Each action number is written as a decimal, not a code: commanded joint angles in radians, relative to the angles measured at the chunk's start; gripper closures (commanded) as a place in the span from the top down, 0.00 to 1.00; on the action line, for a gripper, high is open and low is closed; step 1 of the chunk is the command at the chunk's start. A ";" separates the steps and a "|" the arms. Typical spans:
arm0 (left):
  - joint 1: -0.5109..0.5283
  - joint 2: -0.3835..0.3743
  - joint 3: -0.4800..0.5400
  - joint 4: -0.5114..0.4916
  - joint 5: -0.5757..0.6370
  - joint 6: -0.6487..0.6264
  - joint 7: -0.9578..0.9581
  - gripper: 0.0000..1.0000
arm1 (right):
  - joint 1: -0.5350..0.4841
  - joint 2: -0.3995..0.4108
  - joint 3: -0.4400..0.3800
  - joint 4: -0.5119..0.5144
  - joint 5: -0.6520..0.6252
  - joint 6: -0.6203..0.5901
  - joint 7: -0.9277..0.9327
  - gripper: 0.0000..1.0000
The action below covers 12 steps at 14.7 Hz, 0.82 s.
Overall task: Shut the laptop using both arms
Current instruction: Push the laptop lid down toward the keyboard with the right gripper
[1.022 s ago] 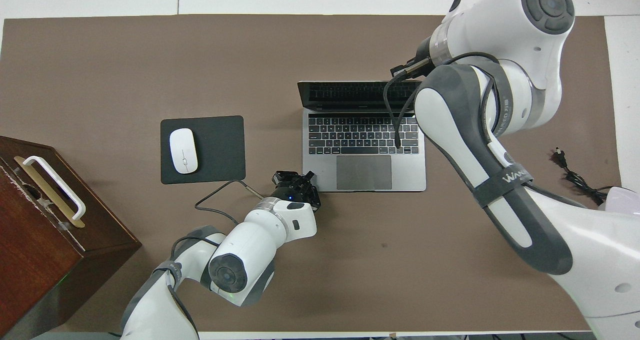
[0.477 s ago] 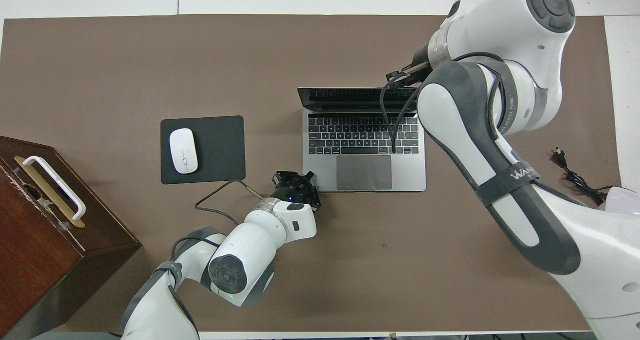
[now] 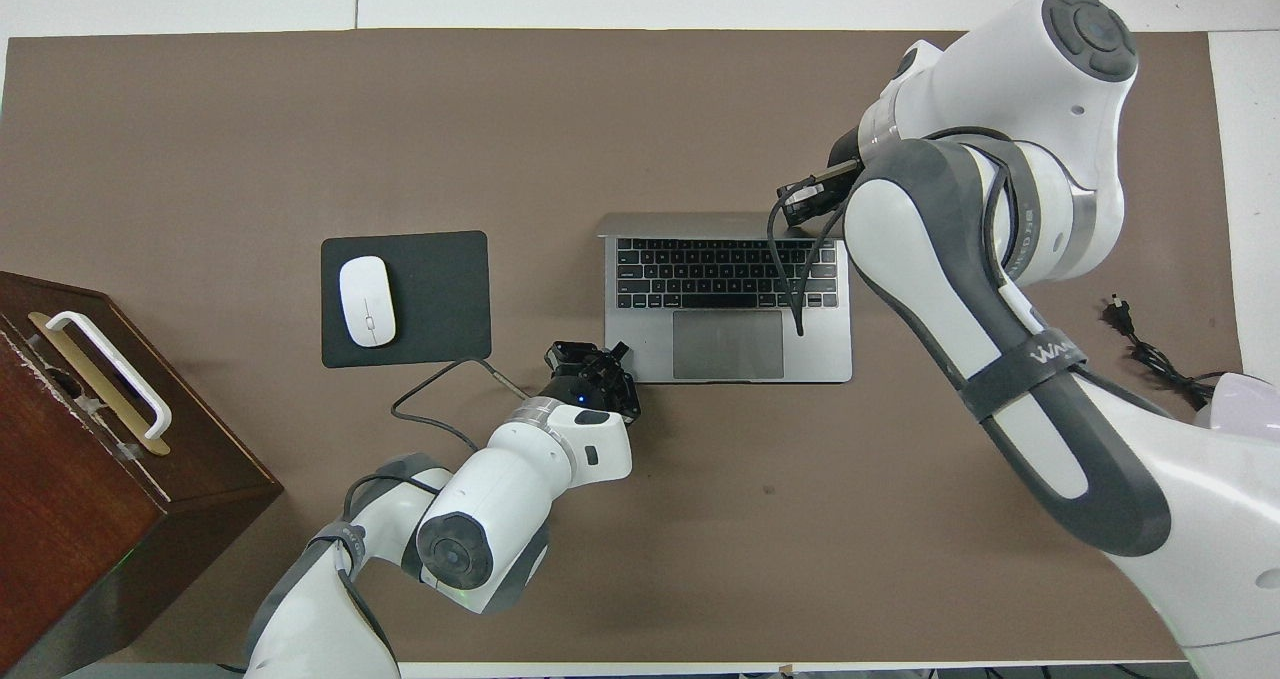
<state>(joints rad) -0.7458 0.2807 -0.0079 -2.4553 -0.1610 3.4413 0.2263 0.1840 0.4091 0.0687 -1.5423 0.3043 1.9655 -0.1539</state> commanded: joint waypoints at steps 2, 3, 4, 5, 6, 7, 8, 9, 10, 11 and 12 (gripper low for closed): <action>-0.003 0.084 0.019 -0.056 -0.017 -0.008 0.034 0.00 | -0.014 -0.059 0.008 -0.096 0.012 -0.004 0.016 0.00; -0.003 0.084 0.019 -0.056 -0.017 -0.008 0.034 0.00 | -0.014 -0.065 0.008 -0.104 0.012 -0.004 0.016 0.00; -0.003 0.086 0.019 -0.057 -0.017 -0.008 0.034 0.00 | -0.014 -0.069 0.006 -0.114 0.012 -0.002 0.017 0.00; -0.003 0.087 0.019 -0.057 -0.015 -0.008 0.034 0.00 | -0.012 -0.075 0.006 -0.131 0.012 0.006 0.017 0.00; -0.003 0.089 0.019 -0.057 -0.017 -0.008 0.034 0.00 | -0.012 -0.084 0.006 -0.151 0.012 0.013 0.017 0.00; -0.003 0.089 0.019 -0.057 -0.017 -0.008 0.034 0.00 | -0.012 -0.087 0.006 -0.160 0.012 0.021 0.017 0.00; -0.003 0.089 0.019 -0.057 -0.017 -0.008 0.034 0.00 | -0.012 -0.090 0.006 -0.168 0.012 0.023 0.017 0.00; -0.003 0.089 0.019 -0.057 -0.017 -0.008 0.034 0.00 | -0.011 -0.096 0.006 -0.180 0.012 0.027 0.017 0.00; -0.003 0.089 0.019 -0.057 -0.015 -0.008 0.034 0.00 | -0.009 -0.101 0.006 -0.196 0.012 0.036 0.019 0.00; -0.003 0.089 0.019 -0.057 -0.017 -0.008 0.034 0.00 | -0.009 -0.108 0.006 -0.211 0.012 0.045 0.017 0.00; -0.003 0.089 0.019 -0.057 -0.017 -0.008 0.034 0.00 | -0.009 -0.113 0.006 -0.222 0.012 0.056 0.019 0.00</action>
<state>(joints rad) -0.7458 0.2844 -0.0089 -2.4597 -0.1610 3.4588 0.2293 0.1811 0.3409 0.0689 -1.6909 0.3043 1.9859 -0.1532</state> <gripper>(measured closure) 0.991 0.991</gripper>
